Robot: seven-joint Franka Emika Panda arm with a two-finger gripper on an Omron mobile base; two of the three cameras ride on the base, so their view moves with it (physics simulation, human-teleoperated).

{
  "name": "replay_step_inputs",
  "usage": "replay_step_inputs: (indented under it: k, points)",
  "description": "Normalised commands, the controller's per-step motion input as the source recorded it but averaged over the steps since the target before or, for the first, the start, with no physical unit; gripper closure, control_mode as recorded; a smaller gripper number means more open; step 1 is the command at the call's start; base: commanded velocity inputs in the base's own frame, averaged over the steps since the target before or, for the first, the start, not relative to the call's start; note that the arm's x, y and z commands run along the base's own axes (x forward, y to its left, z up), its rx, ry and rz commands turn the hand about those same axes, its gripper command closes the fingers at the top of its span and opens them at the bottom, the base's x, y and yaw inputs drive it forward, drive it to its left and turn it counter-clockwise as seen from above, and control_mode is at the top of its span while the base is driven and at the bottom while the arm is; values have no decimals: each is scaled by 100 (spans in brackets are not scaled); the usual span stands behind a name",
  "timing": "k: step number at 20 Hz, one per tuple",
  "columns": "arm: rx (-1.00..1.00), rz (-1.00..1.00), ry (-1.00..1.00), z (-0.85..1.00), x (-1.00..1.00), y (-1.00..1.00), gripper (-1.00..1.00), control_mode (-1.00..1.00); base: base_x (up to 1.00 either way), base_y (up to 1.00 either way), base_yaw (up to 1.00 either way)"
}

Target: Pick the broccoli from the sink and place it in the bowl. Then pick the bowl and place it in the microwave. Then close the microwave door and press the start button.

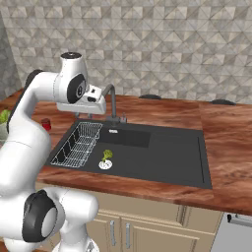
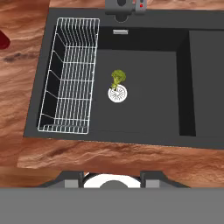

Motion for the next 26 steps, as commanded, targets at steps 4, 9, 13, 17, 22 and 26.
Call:
replay_step_inputs:
  k: [4, 9, 13, 17, 22, 26]
  points:
    - [0, 0, 0, -1, -21, 2, -100, -100, 0, 0, 0]
    - [-5, 3, 3, -47, -47, 0, -100, -100, 0, 0, 0]
    - [-11, 1, 15, -100, -13, 0, -100, -100, 0, 0, 0]
    - [-9, 0, 15, -100, 20, 0, -100, -100, 0, 0, 0]
    - [3, 2, 19, -72, 65, -14, -100, -100, 0, 0, 0]
    - [6, 0, 20, -58, 60, 0, -100, -100, 0, 0, 0]
